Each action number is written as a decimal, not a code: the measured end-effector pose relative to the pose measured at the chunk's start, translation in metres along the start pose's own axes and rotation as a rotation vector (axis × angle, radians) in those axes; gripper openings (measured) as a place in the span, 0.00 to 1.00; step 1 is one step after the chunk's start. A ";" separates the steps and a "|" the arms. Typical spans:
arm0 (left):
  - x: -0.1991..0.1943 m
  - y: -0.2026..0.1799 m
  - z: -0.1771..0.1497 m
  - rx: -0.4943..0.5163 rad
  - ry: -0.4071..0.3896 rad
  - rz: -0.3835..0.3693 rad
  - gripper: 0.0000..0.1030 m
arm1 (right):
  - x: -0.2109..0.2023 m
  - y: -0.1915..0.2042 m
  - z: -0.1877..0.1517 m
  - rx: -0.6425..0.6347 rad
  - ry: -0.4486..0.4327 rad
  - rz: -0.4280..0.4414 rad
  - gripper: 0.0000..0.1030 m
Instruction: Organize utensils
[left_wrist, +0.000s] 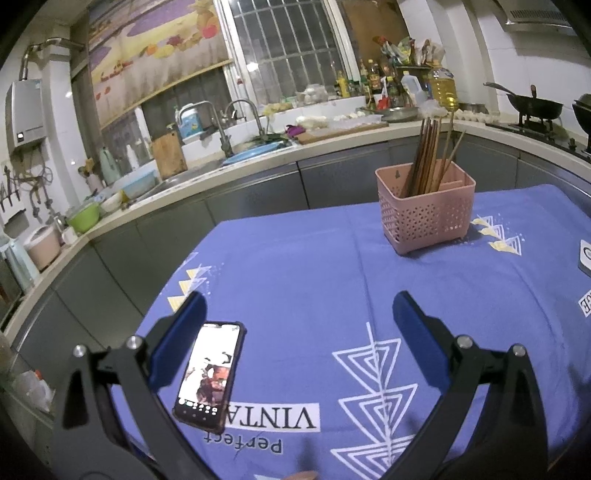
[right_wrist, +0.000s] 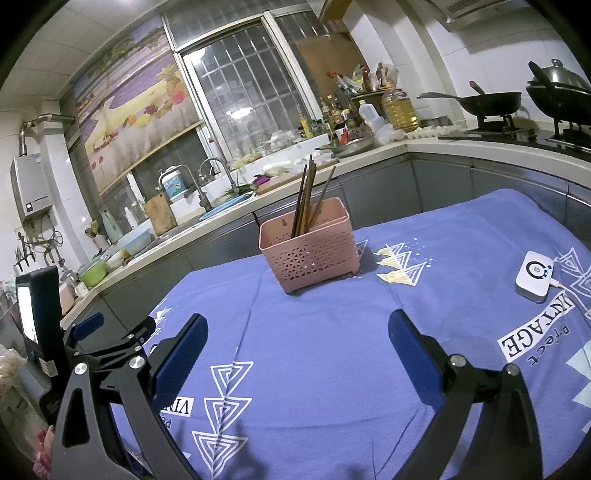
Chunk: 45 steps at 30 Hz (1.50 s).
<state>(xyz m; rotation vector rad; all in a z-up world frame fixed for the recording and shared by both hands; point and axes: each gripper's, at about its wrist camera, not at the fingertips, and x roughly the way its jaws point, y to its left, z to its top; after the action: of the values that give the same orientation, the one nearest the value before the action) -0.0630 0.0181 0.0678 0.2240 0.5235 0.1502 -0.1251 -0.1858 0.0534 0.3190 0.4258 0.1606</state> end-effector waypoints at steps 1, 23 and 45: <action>0.000 0.000 0.000 -0.002 0.001 -0.002 0.94 | 0.000 -0.001 0.001 0.000 0.000 0.000 0.94; 0.003 0.000 -0.004 -0.001 0.008 -0.011 0.94 | 0.000 0.005 -0.003 0.007 0.003 0.000 0.93; 0.003 0.002 -0.003 -0.005 0.016 -0.050 0.94 | -0.002 0.013 -0.007 0.014 0.004 0.000 0.92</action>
<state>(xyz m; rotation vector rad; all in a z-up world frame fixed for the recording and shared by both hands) -0.0622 0.0212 0.0649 0.2053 0.5438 0.1050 -0.1310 -0.1725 0.0523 0.3319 0.4309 0.1581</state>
